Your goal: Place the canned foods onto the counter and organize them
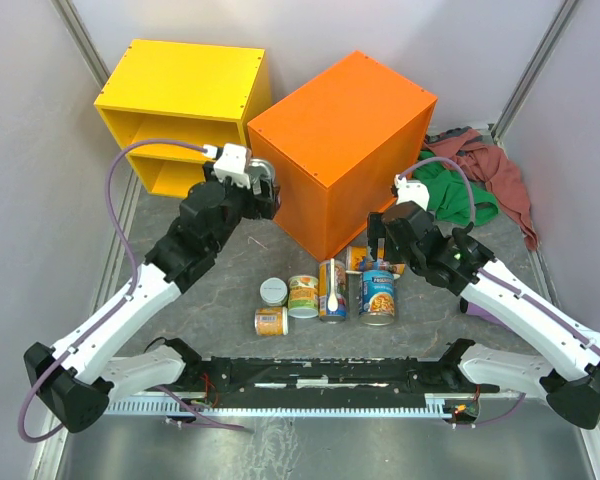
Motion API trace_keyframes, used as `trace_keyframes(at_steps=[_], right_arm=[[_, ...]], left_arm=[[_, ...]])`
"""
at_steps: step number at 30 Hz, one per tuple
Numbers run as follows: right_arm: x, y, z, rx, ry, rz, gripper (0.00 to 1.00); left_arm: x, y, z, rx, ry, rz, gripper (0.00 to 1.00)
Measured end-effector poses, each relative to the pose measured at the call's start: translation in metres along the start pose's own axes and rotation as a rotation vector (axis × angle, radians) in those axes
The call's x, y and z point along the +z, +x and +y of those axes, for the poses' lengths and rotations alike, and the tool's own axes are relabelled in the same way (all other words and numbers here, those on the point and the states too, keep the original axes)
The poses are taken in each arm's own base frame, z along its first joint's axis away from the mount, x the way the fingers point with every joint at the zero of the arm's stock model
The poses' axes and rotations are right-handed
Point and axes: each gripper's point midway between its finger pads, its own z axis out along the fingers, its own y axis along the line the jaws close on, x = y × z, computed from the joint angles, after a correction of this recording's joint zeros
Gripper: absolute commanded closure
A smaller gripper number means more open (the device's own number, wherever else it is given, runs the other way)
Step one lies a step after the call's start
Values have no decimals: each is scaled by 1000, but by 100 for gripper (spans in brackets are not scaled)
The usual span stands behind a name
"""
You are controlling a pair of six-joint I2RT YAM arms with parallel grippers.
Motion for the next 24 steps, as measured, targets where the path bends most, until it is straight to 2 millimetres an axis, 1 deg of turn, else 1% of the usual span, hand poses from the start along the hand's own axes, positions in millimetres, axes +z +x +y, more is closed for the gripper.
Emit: trace_keyframes(at_steps=[8,11,14,19,24], right_arm=[[0,0,0,14,1,0,7],[0,0,0,14,2,0,7],[0,0,0,15,3,1,7],[-1,0,-1,16,3,0,7],[-2,0,-1,17,2,-1,7]], left_arm=[[0,-60,-13,-3,44,-9,97],[-3,-84,-16,2,62,-21,97],[-7,-104,-18,5,73,-35,97],[-11,-130,-22,16,99,-54,97],[-4,-155,-30,32,125,-67,97]])
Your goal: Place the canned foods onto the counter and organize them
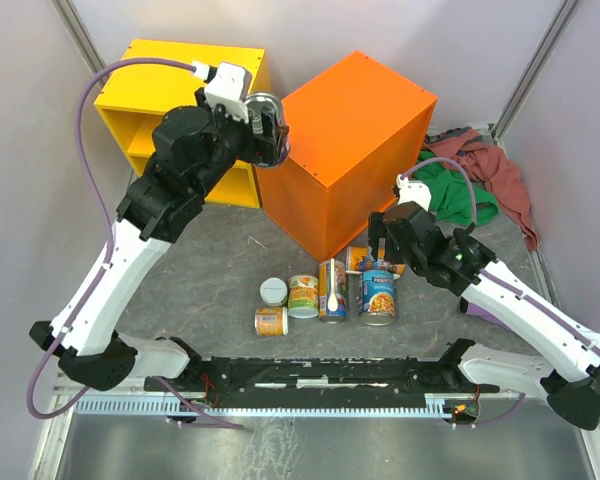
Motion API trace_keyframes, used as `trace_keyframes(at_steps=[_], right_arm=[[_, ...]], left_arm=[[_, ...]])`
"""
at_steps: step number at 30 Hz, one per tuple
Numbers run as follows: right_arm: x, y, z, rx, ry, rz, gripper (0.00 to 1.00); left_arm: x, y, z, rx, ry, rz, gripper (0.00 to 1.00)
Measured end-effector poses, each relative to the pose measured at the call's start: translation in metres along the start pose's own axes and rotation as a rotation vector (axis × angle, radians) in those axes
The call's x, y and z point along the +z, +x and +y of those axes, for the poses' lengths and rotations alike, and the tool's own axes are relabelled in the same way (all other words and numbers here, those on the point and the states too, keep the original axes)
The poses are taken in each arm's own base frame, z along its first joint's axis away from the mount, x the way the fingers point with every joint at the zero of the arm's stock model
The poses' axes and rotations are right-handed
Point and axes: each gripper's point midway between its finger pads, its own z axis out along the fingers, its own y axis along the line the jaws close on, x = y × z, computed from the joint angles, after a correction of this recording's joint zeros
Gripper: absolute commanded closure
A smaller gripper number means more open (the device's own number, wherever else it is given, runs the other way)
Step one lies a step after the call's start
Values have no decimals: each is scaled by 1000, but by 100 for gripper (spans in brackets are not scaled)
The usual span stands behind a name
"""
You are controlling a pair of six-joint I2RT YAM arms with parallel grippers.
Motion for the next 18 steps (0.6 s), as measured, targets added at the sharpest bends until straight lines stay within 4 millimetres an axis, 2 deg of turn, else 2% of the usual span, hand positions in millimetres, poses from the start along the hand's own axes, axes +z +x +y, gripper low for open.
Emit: trace_keyframes(at_steps=[4,9,13,18], right_arm=[[-1,-3,1,3,-4,-5,7],[-6,-13,4,13,-13,-29,6],[-9,-21,3,14,-6,-52,6],[-10,-27,0,-7,13,-63,5]], left_arm=[[14,-17,-6,22,22,-21,97],[42,-25,-13,44,33,-29,97],[71,-11,-18,60,32,7,97],[123,17,-27,69,27,42,97]])
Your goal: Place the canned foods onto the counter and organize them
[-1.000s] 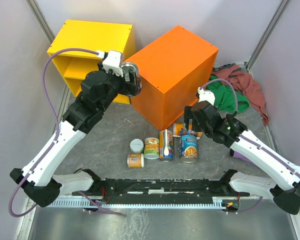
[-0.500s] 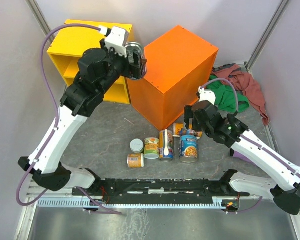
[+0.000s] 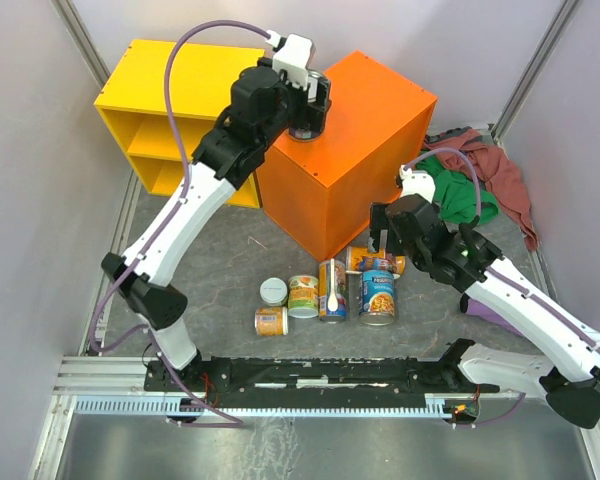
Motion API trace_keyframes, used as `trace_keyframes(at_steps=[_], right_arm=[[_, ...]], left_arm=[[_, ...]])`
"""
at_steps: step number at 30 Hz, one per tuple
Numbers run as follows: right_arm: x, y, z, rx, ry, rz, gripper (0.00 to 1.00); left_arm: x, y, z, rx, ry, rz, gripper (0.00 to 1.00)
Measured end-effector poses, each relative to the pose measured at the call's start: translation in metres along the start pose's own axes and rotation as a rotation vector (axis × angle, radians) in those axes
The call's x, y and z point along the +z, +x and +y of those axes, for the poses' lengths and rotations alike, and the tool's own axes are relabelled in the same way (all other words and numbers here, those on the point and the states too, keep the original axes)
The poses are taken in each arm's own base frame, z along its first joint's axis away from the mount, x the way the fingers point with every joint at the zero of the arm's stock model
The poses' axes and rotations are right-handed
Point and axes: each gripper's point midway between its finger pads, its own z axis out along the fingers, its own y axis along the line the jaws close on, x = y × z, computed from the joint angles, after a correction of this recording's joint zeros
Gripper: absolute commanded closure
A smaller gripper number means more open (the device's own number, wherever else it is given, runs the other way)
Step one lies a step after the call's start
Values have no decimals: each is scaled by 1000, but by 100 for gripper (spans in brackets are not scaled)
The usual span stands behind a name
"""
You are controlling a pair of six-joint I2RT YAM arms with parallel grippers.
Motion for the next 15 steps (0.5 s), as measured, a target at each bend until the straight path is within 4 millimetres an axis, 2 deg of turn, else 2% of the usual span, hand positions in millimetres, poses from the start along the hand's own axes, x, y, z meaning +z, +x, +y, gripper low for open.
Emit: trace_keyframes(at_steps=[6,7,10,13,15], right_arm=[[-2,1,-2,-18,2,6,4],[-3,1,-3,-20,1,5,4],[-10,0,-7,-23,-4,-1,4],[-19,-4,-10,-15,-12,-15,4],[-24,-8,-10,-8,-21,-25,5]], left_arm=[[32,-6,-5,-4,-7,-28,97],[36,-6,-5,-5,-9,-31,95],[43,-5,-5,-8,-18,-38,54],[44,-5,-2,-17,-36,-41,20],[45,-5,-1,-29,-43,-41,5]])
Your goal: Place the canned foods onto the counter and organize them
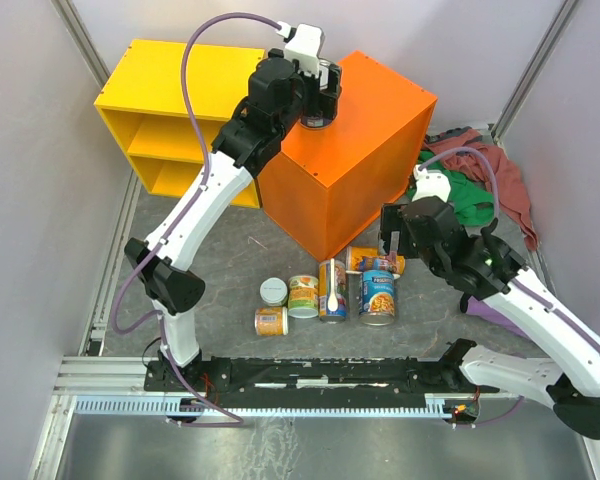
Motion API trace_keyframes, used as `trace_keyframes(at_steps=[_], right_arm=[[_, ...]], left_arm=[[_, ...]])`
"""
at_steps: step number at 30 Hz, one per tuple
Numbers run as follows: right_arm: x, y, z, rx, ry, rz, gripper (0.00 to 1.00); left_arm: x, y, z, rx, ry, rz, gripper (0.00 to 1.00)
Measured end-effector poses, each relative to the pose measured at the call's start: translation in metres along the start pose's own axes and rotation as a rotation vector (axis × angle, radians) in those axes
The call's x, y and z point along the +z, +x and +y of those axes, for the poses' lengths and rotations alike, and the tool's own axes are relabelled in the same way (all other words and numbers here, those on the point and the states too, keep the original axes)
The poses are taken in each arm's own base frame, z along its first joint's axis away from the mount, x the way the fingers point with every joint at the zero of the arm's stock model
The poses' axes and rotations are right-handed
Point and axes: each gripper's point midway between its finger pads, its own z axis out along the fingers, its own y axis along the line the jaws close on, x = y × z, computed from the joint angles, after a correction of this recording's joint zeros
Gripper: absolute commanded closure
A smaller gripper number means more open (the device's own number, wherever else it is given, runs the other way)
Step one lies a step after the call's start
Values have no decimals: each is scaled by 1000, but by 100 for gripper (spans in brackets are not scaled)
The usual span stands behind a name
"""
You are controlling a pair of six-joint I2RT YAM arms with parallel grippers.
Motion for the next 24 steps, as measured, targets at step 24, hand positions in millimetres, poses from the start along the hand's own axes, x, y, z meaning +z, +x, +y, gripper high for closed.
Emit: trace_keyframes(at_steps=[24], right_arm=[[-53,-97,28,55,-118,-153,7]], left_arm=[[-43,-23,11,-209,-15,-109,1]])
